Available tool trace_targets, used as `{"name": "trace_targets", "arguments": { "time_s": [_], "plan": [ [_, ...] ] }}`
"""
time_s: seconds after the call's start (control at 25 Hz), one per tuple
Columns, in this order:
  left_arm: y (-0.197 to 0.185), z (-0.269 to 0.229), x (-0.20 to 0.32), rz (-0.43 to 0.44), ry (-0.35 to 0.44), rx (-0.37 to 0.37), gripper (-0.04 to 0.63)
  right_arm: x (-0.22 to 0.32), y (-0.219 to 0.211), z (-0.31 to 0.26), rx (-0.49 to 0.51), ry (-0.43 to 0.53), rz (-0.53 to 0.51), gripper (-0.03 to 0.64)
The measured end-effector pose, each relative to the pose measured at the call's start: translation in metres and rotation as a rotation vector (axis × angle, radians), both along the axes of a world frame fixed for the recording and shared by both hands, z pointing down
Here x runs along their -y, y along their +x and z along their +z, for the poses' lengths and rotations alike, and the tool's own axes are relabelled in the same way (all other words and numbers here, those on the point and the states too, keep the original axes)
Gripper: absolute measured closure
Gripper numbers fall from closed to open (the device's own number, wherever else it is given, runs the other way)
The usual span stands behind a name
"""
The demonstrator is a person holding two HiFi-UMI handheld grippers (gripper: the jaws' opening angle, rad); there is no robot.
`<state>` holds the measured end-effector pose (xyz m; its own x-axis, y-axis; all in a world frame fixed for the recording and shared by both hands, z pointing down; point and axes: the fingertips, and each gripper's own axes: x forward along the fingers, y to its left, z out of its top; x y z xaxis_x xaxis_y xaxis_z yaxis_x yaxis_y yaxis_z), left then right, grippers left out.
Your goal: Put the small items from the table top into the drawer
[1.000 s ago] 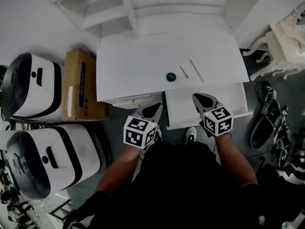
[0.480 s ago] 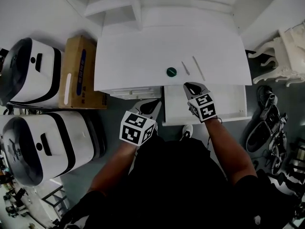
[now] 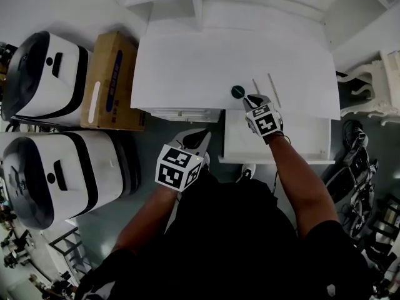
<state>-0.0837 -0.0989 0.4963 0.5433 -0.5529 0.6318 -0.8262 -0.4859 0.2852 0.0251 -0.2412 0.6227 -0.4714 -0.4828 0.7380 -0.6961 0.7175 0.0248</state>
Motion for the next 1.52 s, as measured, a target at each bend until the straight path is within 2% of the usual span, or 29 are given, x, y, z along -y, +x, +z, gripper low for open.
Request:
{"name": "trace_targets", "arguments": {
  "time_s": [0.12,0.64,1.08,1.52],
  "plan": [
    [-0.009,0.003,-0.001,-0.031,-0.009,0.0,0.592,0.004,-0.006,0.015,-0.036,-0.028,-0.032,0.55],
    [-0.016,0.007,0.006,-0.069,-0.031,-0.002,0.592,0.022,-0.011,0.04,-0.088,-0.079,-0.064,0.551],
    [-0.003,0.01,0.017,-0.028,-0.036,-0.003,0.592,0.022,-0.012,0.042,-0.028,-0.137,-0.033,0.565],
    [0.008,0.013,0.026,0.021,-0.037,0.001,0.592,0.015,-0.008,0.024,0.02,-0.103,-0.02,0.583]
  ]
}}
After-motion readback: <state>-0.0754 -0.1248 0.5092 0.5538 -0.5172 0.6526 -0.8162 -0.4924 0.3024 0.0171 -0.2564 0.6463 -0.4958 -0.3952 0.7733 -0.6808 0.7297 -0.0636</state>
